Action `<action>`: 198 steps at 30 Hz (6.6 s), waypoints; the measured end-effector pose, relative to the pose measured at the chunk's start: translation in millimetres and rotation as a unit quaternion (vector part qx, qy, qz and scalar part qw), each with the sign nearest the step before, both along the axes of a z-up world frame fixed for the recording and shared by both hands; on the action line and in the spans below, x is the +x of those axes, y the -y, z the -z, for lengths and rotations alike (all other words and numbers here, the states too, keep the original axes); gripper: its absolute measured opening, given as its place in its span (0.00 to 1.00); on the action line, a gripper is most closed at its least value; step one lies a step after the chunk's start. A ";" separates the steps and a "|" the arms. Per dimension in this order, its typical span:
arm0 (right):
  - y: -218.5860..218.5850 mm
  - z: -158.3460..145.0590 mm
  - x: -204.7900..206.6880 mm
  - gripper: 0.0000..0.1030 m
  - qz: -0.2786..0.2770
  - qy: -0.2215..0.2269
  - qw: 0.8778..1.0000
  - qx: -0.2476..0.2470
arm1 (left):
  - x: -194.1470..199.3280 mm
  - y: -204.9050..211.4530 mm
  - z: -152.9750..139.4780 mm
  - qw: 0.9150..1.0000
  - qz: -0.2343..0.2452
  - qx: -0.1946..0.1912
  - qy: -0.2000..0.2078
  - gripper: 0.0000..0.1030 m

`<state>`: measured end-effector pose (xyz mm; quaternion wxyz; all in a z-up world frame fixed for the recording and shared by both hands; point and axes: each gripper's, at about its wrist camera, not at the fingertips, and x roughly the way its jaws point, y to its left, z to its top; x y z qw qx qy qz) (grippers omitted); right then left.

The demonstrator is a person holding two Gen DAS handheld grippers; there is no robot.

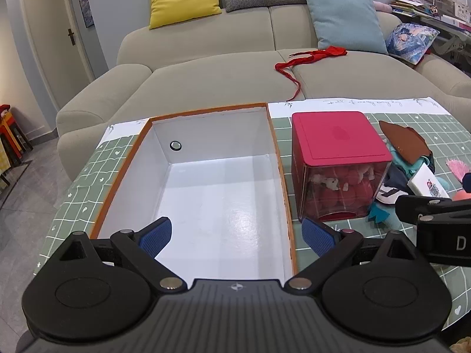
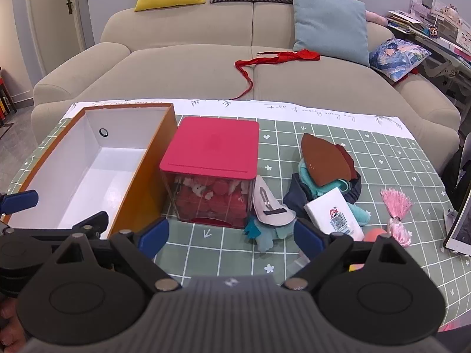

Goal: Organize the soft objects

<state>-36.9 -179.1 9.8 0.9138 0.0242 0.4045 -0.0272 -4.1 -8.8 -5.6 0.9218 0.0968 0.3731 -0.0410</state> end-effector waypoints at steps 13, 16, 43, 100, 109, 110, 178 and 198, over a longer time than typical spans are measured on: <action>-1.5 -0.4 -1.4 0.87 -0.002 0.000 1.000 -0.005 | 4.2 -5.2 -1.0 0.999 -0.010 -0.030 -0.020 1.00; -1.8 0.0 -1.5 0.87 -0.001 0.000 1.000 -0.005 | 4.0 -4.9 -0.3 0.999 -0.009 -0.030 -0.018 1.00; -1.9 0.3 -0.9 0.87 0.001 -0.002 1.000 -0.008 | 3.0 -3.3 2.0 0.999 -0.006 -0.023 -0.021 1.00; 145.5 97.1 -0.1 0.86 0.032 -0.131 0.991 0.027 | -9.0 74.6 34.9 0.992 0.109 0.022 -0.061 1.00; 161.4 91.3 -5.7 0.64 0.032 -0.104 0.993 0.054 | -6.9 75.7 34.0 0.992 0.105 0.022 -0.065 1.00; 162.7 91.7 -5.0 0.59 0.036 -0.106 0.992 0.051 | -6.9 76.1 34.1 0.992 0.104 0.023 -0.066 1.00; 235.1 77.9 -32.4 0.05 0.109 -0.078 0.979 0.152 | -37.9 199.7 105.2 0.953 0.284 -0.036 -0.096 0.04; 229.2 52.6 -40.7 0.04 0.111 -0.014 0.983 0.145 | 6.8 155.4 34.5 0.935 0.236 -0.189 -0.186 0.03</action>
